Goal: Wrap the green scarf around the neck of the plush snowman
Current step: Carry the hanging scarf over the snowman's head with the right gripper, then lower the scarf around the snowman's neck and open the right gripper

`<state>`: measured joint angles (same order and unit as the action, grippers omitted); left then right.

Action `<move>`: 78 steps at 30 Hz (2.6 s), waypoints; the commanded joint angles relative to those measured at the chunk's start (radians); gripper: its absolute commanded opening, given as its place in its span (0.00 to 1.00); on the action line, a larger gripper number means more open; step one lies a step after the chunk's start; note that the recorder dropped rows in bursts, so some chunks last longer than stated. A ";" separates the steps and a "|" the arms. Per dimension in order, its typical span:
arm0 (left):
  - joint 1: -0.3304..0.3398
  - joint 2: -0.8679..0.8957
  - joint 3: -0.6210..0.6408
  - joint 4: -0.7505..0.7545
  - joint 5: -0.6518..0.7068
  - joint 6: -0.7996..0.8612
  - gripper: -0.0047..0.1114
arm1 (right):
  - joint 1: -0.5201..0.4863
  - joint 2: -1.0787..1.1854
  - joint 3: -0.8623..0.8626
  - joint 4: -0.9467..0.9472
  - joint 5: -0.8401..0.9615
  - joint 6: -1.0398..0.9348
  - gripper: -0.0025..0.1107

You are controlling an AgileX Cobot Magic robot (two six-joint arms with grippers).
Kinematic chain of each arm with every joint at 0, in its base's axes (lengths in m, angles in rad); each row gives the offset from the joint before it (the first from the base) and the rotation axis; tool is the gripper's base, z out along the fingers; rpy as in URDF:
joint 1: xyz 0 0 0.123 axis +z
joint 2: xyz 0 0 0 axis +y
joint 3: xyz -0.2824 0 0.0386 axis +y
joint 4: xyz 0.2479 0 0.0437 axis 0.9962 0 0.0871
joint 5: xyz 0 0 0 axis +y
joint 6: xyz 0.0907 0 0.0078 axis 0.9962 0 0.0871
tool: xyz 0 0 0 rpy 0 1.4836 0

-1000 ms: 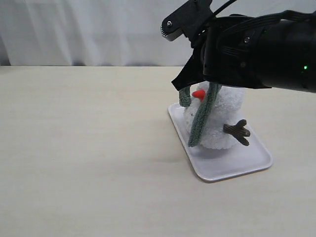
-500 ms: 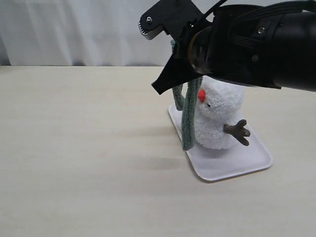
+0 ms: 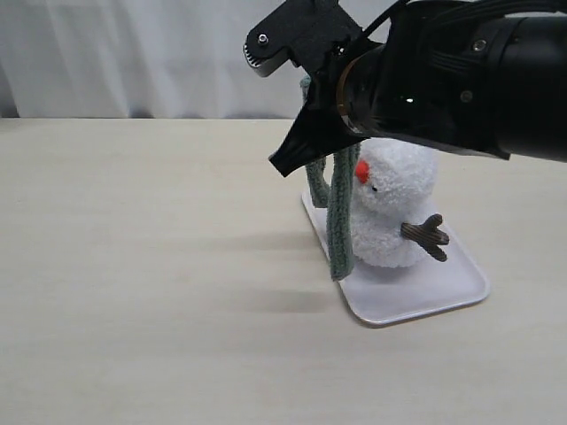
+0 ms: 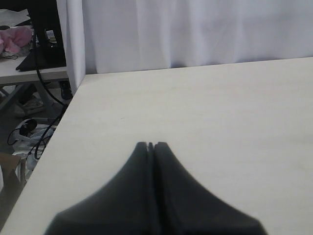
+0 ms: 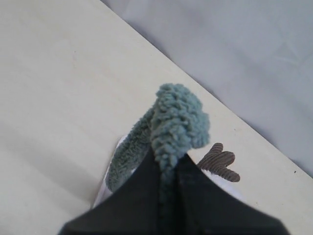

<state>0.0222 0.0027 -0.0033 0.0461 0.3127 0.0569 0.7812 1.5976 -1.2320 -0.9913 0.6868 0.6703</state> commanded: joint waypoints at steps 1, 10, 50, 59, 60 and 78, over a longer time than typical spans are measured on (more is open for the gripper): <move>0.001 -0.003 0.003 -0.004 -0.008 0.001 0.04 | -0.002 0.012 0.003 0.004 -0.001 -0.009 0.06; 0.001 -0.003 0.003 -0.004 -0.008 0.001 0.04 | -0.002 0.093 0.003 -0.118 0.060 -0.011 0.06; 0.001 -0.003 0.003 -0.002 -0.008 0.001 0.04 | -0.293 0.111 0.083 -0.083 0.149 0.088 0.06; 0.001 -0.003 0.003 -0.002 -0.008 0.001 0.04 | -0.295 0.132 0.083 -0.067 0.145 0.079 0.06; 0.001 -0.003 0.003 -0.002 -0.008 0.001 0.04 | -0.295 0.140 0.083 -0.067 0.146 0.079 0.06; 0.001 -0.003 0.003 -0.004 -0.008 0.001 0.04 | -0.295 0.178 0.081 -0.085 0.116 0.077 0.26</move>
<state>0.0222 0.0027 -0.0033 0.0461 0.3127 0.0569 0.4920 1.7770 -1.1520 -1.0811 0.8176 0.7487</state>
